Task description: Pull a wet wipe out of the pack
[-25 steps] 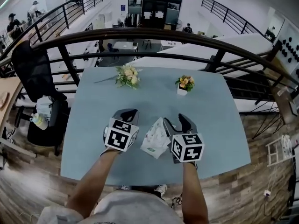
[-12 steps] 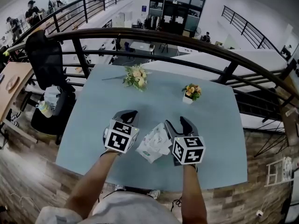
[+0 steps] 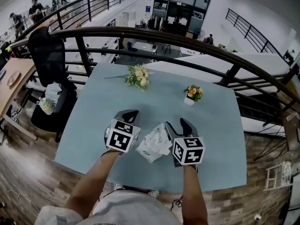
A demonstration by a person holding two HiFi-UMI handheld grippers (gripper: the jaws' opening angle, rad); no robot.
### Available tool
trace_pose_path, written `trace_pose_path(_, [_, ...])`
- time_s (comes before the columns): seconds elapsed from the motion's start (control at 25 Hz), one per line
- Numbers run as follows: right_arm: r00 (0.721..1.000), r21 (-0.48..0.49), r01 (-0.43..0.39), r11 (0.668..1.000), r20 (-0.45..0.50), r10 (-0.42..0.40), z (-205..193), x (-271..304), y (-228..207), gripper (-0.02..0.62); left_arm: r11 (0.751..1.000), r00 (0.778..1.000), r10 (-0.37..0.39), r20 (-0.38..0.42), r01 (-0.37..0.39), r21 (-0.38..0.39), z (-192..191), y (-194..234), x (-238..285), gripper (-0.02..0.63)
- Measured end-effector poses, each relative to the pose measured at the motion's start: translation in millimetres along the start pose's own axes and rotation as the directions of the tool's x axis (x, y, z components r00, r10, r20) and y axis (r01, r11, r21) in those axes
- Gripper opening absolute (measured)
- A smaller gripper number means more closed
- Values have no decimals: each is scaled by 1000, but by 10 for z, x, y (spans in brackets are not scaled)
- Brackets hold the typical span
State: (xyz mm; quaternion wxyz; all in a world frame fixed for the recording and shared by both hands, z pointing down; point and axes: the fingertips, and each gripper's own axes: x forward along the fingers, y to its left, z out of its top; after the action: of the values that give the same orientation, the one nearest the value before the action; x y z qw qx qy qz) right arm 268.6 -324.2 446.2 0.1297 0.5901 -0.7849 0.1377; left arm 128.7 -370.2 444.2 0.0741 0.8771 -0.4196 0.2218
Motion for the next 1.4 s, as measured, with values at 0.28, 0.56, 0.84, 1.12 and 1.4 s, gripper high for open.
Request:
trace_pose_path(0.28, [999,-4,-1,1000,-44,1,-168,64,21,252,1000,1000,-8,1,8,7,-28,-13,7,-3])
trace_pose_path(0.56, [993,7,-20,1000,-117,20,-430,98,84,252,1000,1000,-29,-4,29,11,-69,-91,-16,-3])
trace_pose_path(0.84, [981,5,-65,998,-185,65,-643,178,213,252,999,999,-37,-12,37,10,-158,-114,-42,-3])
trace_pose_path(1.12, [965,8,-105,994,-241,104,-828,222,336,249,999,1000,-27,-15,27,17,-200,-74,-120,-3])
trace_pose_path(1.4, [942,15,-133,991,-309,131,-1023,290,386,228,999,999,-25,-31,26,22,-292,-61,-123,-3])
